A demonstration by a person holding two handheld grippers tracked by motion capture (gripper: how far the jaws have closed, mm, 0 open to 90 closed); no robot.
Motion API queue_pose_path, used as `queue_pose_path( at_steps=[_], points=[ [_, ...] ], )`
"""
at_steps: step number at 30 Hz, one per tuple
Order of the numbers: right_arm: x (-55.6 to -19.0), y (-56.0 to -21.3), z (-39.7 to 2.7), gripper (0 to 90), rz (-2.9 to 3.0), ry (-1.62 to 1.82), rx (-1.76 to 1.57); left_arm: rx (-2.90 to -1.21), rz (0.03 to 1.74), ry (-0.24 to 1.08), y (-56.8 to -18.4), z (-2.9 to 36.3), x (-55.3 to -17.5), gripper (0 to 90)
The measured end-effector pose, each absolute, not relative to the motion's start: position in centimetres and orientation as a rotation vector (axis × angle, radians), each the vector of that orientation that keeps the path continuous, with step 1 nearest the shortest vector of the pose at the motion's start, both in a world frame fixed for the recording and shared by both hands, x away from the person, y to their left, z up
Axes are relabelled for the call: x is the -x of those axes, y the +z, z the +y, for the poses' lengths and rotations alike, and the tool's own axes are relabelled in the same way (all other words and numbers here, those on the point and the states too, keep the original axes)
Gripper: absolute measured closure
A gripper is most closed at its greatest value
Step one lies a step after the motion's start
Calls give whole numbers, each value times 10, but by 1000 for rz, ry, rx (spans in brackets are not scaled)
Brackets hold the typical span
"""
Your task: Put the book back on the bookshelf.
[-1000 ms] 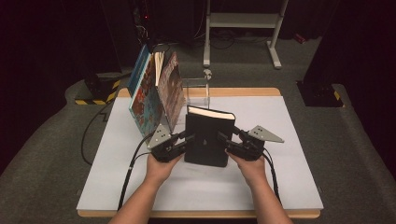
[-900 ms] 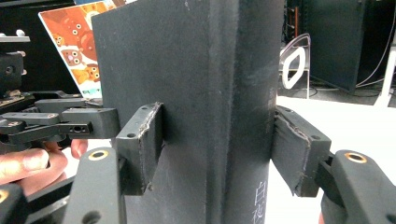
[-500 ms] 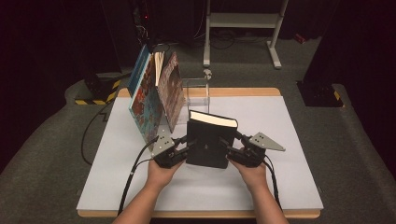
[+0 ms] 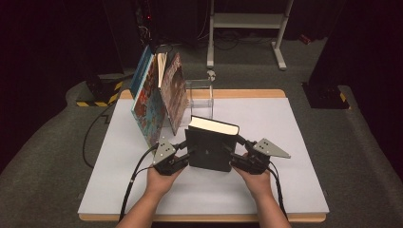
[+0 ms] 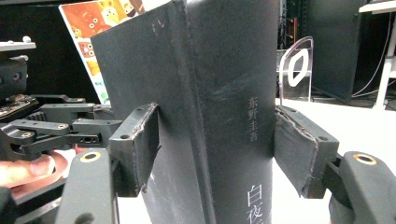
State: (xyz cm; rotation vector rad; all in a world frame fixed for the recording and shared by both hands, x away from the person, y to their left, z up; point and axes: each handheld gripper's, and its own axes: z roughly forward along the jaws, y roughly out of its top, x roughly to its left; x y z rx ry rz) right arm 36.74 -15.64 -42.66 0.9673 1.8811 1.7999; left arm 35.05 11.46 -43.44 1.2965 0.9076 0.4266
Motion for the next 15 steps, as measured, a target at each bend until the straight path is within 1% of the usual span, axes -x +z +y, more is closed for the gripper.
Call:
queue_pose_path(
  at_steps=[2,9,13,15],
  points=[
    [-366,-426,-156,331,1878,1796,-968,-1293,908,441,-435,115,-349,614],
    [-363,-426,-155,327,1882,1792,-963,-1282,932,446,-436,119,-348,553],
    [-360,-426,-155,323,1887,1790,-952,-1286,941,441,-439,120,-347,512],
    [-359,-426,-155,320,1889,1788,-948,-1289,949,433,-441,120,-346,476]
  ],
)
